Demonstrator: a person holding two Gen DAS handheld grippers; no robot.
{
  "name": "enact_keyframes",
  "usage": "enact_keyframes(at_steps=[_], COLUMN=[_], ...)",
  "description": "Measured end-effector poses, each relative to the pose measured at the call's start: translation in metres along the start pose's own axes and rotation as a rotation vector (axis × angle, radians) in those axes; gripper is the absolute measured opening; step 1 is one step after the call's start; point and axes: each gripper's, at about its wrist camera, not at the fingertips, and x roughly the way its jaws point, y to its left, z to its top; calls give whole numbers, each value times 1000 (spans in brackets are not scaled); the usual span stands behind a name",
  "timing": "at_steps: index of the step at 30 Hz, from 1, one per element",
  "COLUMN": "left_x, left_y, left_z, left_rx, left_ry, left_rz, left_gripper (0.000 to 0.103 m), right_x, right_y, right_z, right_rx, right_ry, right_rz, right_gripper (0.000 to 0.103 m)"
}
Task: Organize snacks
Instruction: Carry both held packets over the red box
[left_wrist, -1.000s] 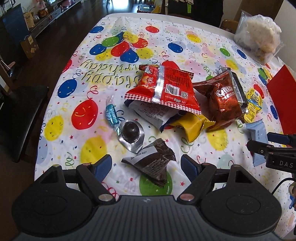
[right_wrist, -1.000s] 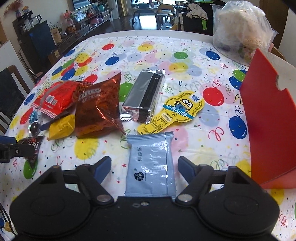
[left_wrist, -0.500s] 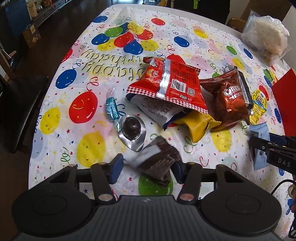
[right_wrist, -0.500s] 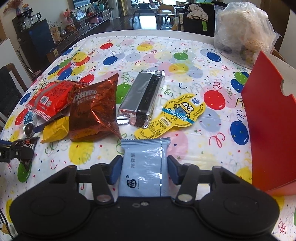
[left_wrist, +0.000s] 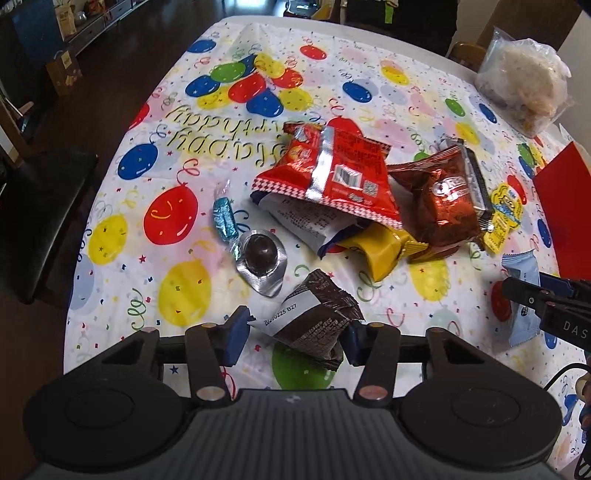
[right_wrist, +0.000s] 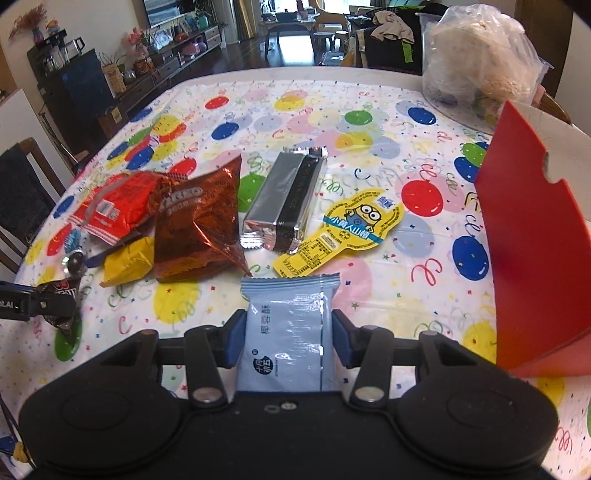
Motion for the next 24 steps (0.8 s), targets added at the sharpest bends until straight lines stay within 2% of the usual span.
enact_keyframes(at_steps=[10,24], left_x=[-36,-84], left_y=[-28,-115], left_z=[7,18], left_rx=[61,220], left_ry=[-50,-130], left_rz=[-53,-145], left_gripper=[50,50], right_x=[-46,-116], right_y=[-7,-50], right_z=[5,10], right_rx=[40,111], right_ry=[-59,-142], right_rz=[40,36], right_gripper=[47,47])
